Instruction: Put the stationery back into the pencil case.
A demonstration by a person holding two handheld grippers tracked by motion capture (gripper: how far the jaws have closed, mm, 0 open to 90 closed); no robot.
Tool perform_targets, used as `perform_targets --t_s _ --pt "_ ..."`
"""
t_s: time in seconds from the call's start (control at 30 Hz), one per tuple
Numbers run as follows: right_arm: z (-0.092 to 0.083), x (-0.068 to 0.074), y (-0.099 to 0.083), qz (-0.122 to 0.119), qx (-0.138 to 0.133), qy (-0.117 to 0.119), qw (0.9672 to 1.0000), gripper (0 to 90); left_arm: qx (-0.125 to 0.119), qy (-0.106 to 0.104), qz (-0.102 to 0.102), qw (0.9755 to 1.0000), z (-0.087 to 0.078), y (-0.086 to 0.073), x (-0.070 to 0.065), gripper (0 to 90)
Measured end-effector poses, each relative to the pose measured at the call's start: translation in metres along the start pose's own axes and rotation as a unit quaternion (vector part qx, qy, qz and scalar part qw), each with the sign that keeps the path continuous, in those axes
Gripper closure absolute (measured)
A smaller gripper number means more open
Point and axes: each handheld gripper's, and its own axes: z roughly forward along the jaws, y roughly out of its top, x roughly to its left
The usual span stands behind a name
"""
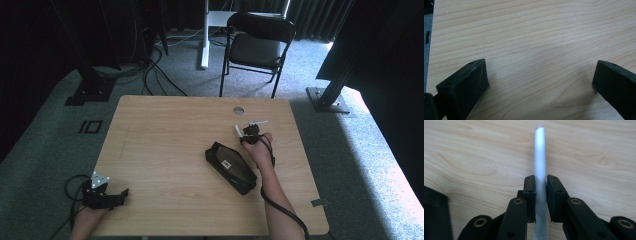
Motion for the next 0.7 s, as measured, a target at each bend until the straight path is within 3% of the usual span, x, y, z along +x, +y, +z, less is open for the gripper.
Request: perform_targets --t_s 0.2,0.53,0.7 --pt "-0.024 -0.003 0.006 -0.003 -0.021 0.012 0.9997 78.6 0.0 0.0 0.0 1.0 0.0 0.0 0.0 0.5" --pt "-0.058 0.008 0.012 -0.024 -0.05 0.031 0.998 78.7 0.0 0.0 0.0 1.0 0.0 0.0 0.0 0.5" --pt "-0.074 0.016 0.012 -0.021 -0.071 0.057 0.9956 78.7 0.0 0.0 0.0 1.0 0.0 0.0 0.0 0.5"
